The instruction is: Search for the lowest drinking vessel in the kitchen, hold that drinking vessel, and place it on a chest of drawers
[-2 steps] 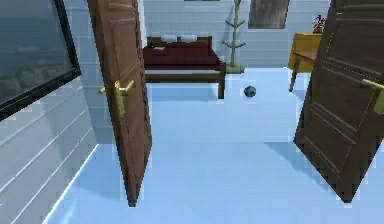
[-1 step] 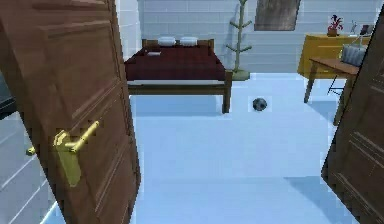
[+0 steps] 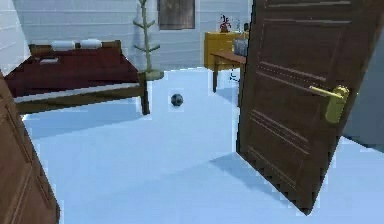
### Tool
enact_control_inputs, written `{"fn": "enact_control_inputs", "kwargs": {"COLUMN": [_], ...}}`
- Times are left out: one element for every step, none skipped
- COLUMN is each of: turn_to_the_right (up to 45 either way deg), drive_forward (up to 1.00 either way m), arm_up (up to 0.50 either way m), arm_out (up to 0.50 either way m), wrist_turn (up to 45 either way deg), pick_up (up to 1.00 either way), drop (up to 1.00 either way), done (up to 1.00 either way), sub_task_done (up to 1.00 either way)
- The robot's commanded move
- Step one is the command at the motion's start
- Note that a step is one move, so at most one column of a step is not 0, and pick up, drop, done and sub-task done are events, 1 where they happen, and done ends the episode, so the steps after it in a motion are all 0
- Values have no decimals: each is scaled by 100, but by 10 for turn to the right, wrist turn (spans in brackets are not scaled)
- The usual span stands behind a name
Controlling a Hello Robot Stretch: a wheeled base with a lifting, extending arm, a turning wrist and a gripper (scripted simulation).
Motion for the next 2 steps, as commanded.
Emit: {"fn": "enact_control_inputs", "kwargs": {"turn_to_the_right": [0, 30], "drive_forward": [100, 0], "arm_up": [0, 0], "arm_out": [0, 0], "wrist_turn": [0, 0], "pick_up": [0, 0], "drop": [0, 0], "done": [0, 0], "sub_task_done": [0, 0]}}
